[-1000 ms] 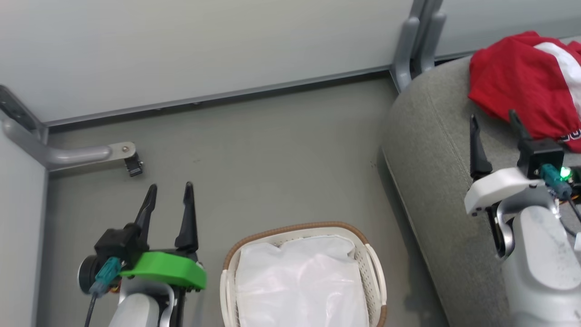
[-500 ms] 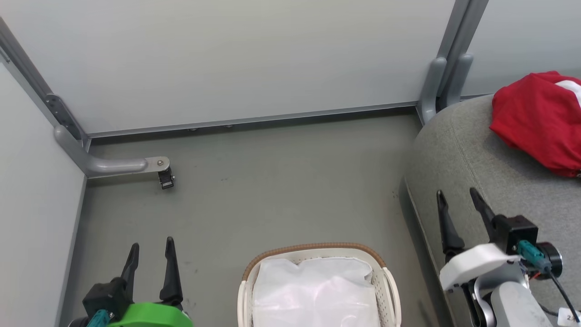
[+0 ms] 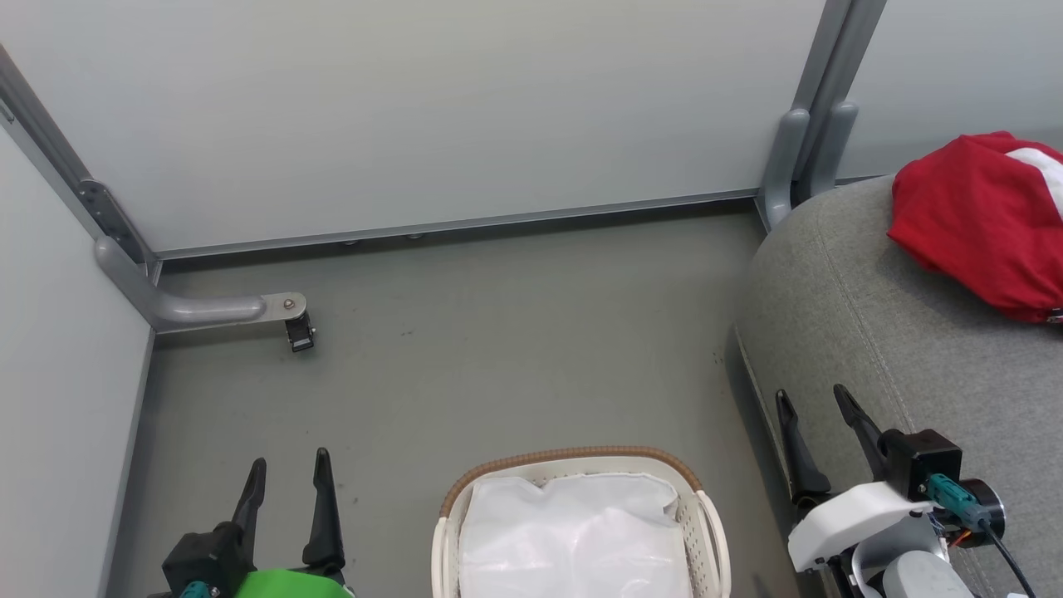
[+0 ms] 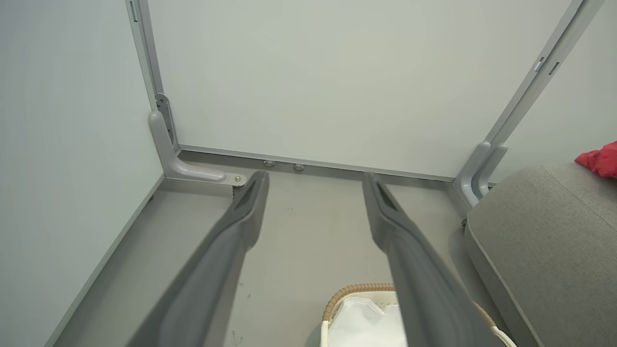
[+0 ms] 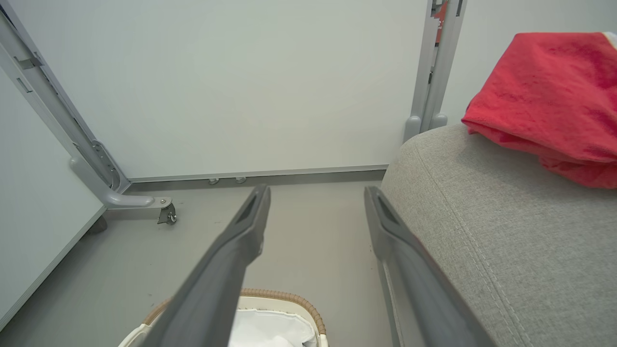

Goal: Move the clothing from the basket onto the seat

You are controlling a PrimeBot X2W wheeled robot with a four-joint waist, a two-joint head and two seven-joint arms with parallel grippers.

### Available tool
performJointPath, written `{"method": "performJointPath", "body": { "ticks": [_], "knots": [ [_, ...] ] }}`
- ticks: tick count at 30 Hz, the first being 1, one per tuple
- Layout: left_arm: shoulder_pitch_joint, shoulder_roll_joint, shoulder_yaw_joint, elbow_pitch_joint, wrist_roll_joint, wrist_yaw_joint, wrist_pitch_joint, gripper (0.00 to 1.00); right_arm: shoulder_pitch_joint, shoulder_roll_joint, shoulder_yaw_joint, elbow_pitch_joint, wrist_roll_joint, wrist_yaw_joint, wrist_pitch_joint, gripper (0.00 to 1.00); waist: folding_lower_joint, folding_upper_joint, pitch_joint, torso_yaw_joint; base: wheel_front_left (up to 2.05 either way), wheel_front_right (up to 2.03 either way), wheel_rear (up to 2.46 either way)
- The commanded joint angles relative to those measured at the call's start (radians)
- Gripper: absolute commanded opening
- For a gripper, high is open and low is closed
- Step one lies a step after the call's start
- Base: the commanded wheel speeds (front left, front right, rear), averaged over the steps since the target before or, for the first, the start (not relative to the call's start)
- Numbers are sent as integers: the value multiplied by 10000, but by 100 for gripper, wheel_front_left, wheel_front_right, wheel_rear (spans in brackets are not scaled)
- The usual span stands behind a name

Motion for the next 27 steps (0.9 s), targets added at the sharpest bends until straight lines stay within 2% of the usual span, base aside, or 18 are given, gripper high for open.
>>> {"method": "performJointPath", "body": {
  "ticks": [1, 9, 10, 13, 20, 27],
  "knots": [
    [20, 0, -14, -1, -32, 74, -3, 100, 96, -35, -6, -37, 16, -15, -27, 100, 1, 0, 0, 5, 0, 0, 0],
    [5, 0, -7, 19, -197, 69, -3, 100, 130, -35, 8, -76, 61, -15, -27, 100, 1, 0, -30, 40, 0, 0, 0],
    [-5, -2, -23, 42, -158, 41, 3, 0, 0, 0, 6, -47, 22, 0, 1, 0, 1, 0, -30, 40, 0, 0, 0],
    [5, -13, -49, 310, -170, 41, 14, 0, 59, 36, 1, 205, 38, 0, 17, 0, 1, 0, -30, 40, 0, 0, 0],
    [-242, -12, 188, 271, -1411, 54, 411, 0, -91, 28, -237, 222, 1392, -1, 456, 0, 1, 16, -43, 18, 0, 0, 0],
    [-389, -10, 355, 116, -2568, 94, 728, 0, -120, 19, -336, 115, 2676, -2, 754, 0, 1, 0, -12, -4, 0, 0, 0]
  ]
}}
